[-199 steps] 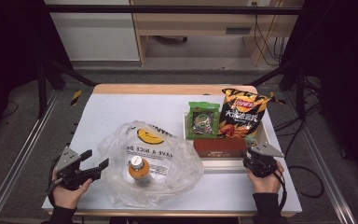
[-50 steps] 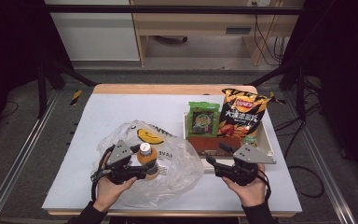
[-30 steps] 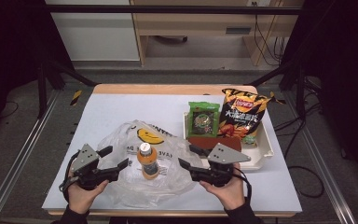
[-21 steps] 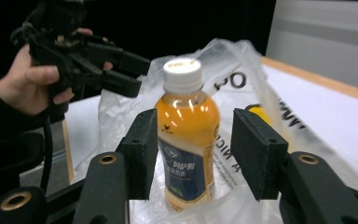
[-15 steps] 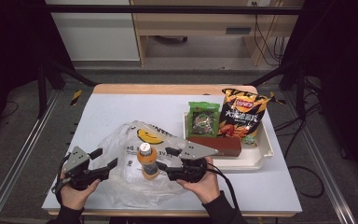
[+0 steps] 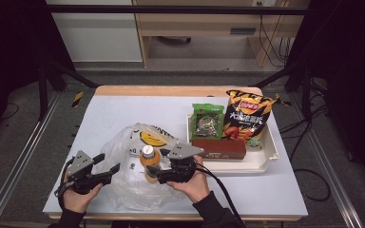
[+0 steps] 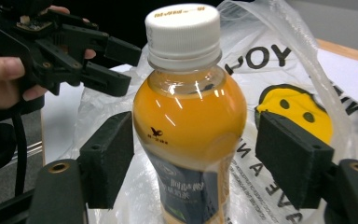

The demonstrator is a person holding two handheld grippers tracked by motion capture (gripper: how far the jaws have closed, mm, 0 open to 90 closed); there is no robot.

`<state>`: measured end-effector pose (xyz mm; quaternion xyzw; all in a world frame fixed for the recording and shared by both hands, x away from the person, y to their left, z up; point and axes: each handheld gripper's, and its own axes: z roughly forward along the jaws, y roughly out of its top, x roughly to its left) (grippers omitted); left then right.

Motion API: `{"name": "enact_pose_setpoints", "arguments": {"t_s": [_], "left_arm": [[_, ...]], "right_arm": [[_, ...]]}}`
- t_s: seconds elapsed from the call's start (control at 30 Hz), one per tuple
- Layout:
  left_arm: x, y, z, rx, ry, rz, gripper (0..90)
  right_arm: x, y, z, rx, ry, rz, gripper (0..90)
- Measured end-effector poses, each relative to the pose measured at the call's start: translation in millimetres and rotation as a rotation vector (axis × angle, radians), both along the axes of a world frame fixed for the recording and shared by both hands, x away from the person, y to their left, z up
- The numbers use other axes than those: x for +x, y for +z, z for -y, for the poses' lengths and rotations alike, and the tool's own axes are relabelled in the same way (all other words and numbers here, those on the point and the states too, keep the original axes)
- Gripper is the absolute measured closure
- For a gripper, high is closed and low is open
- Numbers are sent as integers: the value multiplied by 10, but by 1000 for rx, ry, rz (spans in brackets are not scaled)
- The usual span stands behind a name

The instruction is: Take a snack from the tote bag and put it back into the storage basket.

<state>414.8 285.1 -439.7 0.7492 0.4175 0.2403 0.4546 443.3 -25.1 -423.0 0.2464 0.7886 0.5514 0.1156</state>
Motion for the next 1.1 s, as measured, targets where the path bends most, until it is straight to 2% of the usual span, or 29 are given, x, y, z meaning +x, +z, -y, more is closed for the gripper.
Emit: {"name": "enact_pose_setpoints", "arguments": {"t_s": [0.43, 0.63, 0.73, 0.97, 1.1], "left_arm": [[13, -31, 1, 8, 1, -6, 282], [19, -31, -26, -7, 9, -5, 283], [23, -39, -32, -1, 13, -8, 283], [9, -19, -11, 4, 8, 3, 284], [21, -37, -18, 4, 13, -2, 284]], "right_arm": [[64, -90, -199, -2, 2, -2, 271], [55, -103, -217, -6, -10, 15, 300], [57, -93, -208, -8, -9, 5, 303], [-22, -39, -204, -52, -24, 21, 306], [-46, 0, -186, -40, -18, 18, 306]]}}
